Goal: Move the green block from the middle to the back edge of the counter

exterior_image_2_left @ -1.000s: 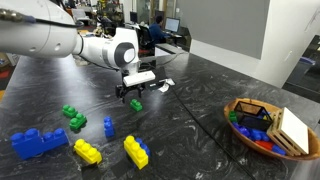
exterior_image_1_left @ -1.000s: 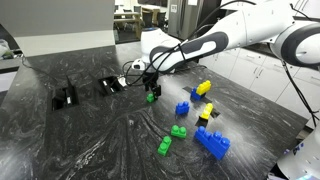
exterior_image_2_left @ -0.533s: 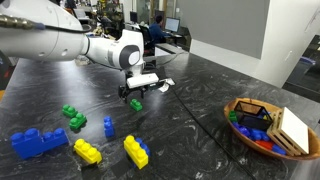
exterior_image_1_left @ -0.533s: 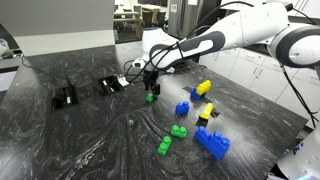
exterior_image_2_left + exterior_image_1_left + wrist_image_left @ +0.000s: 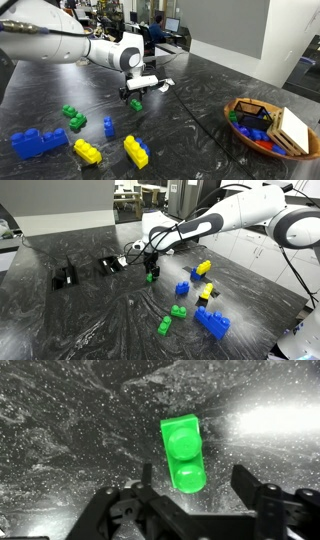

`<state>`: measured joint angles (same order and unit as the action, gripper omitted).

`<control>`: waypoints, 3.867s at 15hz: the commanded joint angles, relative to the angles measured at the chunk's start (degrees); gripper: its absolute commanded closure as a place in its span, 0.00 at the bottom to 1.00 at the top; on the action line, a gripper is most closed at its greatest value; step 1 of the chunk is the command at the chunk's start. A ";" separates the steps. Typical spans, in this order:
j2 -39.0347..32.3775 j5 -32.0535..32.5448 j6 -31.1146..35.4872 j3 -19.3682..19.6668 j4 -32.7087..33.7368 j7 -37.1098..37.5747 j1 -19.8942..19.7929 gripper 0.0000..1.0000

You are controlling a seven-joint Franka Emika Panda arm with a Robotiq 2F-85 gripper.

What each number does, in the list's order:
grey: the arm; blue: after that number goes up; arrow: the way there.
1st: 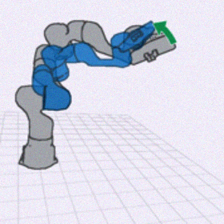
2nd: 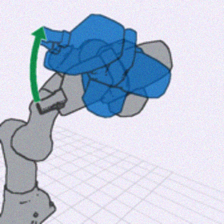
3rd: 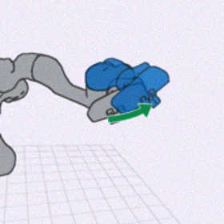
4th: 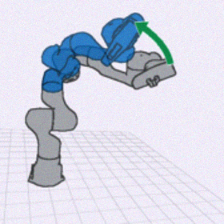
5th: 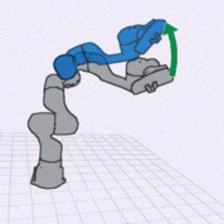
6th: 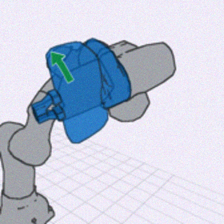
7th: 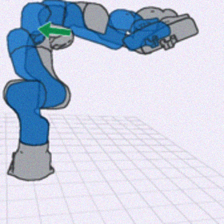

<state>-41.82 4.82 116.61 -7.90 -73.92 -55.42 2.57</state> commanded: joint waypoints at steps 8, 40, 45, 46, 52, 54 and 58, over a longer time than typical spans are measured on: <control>0.23 -1.46 -1.79 -0.62 2.30 -0.05 -0.40 0.91; 61.81 -4.58 -5.32 9.27 -64.22 74.17 -5.69 0.91; 68.33 -5.71 -5.02 8.24 -73.50 88.01 -8.26 0.91; 69.14 -6.50 -4.23 8.28 -75.33 89.73 -8.69 0.91; 68.14 -12.12 11.62 8.79 -85.71 93.77 -10.06 0.91; 65.22 -12.97 16.50 8.62 -85.36 94.85 -10.42 0.91; 63.51 -11.90 22.91 7.82 -85.71 98.70 -10.90 0.70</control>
<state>22.75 -6.61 136.21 1.71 -159.68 41.00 -6.85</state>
